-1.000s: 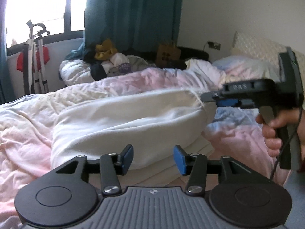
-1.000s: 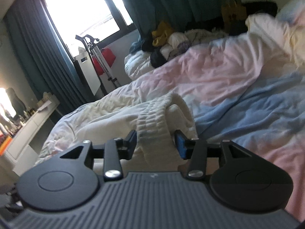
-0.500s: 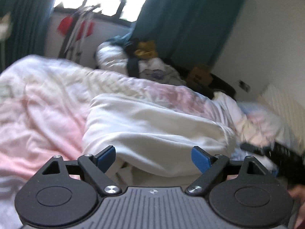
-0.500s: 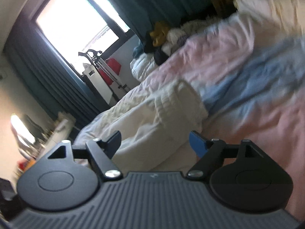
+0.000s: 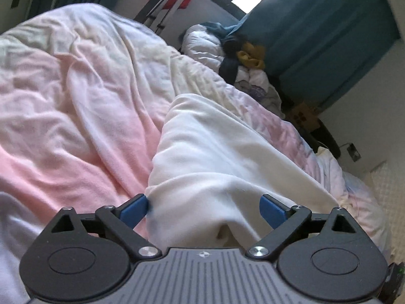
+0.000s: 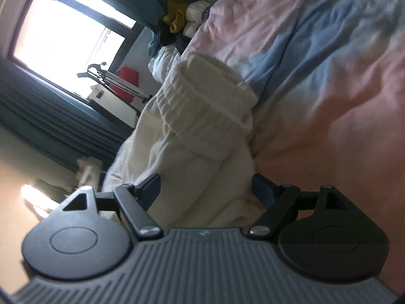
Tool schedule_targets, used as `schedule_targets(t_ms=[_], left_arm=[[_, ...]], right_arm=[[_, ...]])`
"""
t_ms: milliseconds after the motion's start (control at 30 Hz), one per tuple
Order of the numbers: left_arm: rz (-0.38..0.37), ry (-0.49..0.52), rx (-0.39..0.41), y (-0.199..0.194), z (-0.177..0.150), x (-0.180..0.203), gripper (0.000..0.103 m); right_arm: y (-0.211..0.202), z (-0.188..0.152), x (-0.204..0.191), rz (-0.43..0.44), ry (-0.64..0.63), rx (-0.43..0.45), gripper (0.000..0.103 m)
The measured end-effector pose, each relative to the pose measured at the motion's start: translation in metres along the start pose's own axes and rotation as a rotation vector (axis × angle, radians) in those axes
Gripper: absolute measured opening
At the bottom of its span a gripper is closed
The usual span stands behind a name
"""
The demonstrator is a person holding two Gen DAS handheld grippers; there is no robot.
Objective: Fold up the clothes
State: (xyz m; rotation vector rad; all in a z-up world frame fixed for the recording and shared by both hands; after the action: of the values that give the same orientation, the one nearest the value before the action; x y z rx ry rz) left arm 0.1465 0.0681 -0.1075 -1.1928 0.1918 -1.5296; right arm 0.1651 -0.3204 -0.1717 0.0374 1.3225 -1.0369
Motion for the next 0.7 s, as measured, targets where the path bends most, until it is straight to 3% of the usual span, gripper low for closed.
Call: schedule_targets(t_ms=[100, 367, 533, 700], left_arm=[[0.008, -0.015, -0.011, 0.011, 0.003, -0.005, 0.097], [-0.049, -0.092, -0.030, 0.029, 0.009, -0.017, 0.098], [-0.058, -0.108, -0.033, 0.032, 0.009, -0.018, 0.097], [-0.060, -0.109, -0.030, 0.033, 0.008, -0.015, 0.097]], right_arm=[[0.016, 0.005, 0.007, -0.018, 0.030, -0.007, 0.091], [0.041, 0.023, 0.018, 0.091, 0.086, -0.007, 0.094], [0.027, 0.031, 0.012, 0.189, 0.139, 0.008, 0.094], [0.019, 0.031, 0.014, 0.227, 0.181, 0.013, 0.094]])
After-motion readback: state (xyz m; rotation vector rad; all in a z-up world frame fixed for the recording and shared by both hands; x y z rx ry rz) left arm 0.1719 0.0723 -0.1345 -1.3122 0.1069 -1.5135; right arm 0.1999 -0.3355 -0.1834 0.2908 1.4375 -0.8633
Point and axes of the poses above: each gripper's, at about its wrist camera, not at the fingertips, and y roughly the way its jaws point, x to its right, z to its top, the point moved 5 cm from there along y, roughly the way its jaws point, and after that the axes turned 9 degrees about -x, right-handed, at the moved point
